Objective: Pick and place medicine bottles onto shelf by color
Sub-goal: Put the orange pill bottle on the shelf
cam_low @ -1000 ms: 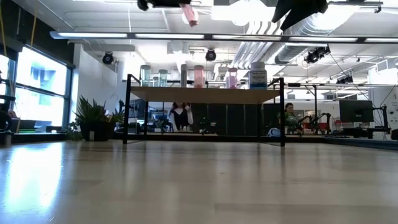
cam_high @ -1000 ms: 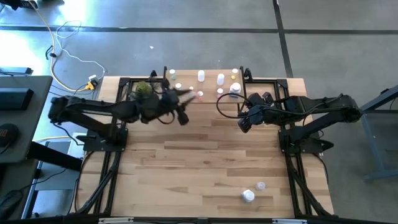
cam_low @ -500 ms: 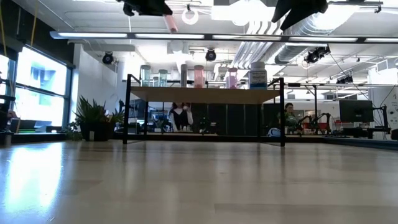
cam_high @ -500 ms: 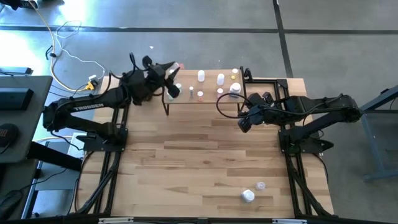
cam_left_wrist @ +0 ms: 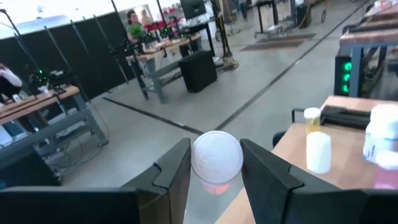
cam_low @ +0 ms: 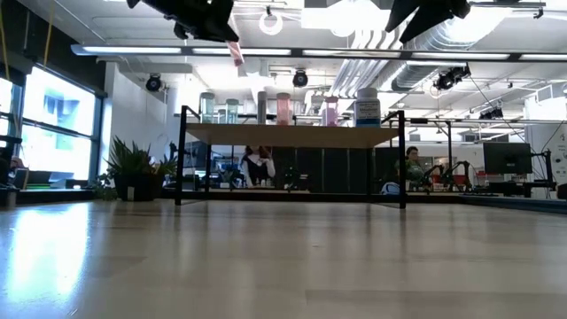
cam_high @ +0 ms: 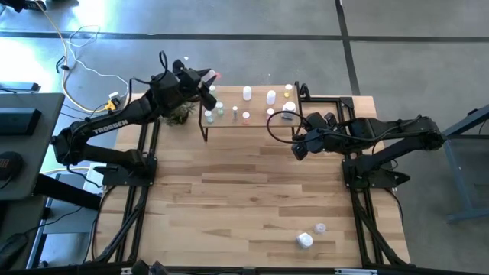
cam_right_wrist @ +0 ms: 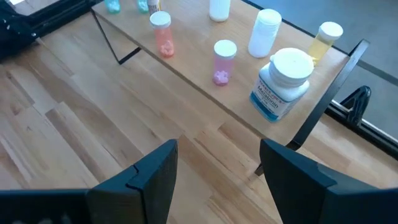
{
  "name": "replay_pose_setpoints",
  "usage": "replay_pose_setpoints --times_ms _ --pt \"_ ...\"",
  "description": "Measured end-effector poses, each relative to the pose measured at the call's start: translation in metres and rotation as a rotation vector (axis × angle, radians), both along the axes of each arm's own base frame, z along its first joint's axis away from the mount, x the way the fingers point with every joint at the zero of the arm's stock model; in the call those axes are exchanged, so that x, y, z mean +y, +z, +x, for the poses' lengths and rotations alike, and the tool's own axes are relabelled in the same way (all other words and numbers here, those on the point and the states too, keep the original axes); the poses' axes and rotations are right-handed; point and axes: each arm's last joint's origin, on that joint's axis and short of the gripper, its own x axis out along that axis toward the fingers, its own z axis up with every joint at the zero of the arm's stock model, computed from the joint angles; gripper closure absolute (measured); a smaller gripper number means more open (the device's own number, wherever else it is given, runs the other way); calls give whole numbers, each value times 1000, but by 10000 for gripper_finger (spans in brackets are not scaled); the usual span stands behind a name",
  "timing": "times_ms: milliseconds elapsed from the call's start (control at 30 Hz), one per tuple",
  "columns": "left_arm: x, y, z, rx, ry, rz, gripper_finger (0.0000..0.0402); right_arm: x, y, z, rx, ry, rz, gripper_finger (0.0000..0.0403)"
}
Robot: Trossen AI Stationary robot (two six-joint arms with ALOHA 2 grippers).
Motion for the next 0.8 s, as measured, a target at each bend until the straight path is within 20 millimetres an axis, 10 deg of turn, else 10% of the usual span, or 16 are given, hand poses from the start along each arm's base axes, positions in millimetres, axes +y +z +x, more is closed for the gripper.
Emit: replay_pose_setpoints --times_ms 300,800 --pt "17 19 -1 -7 -28 -43 280 -1 1 0 -10 -30 -30 183" --pt "41 -14 31 160 -112 -260 280 -1 1 0 -32 -57 -11 183"
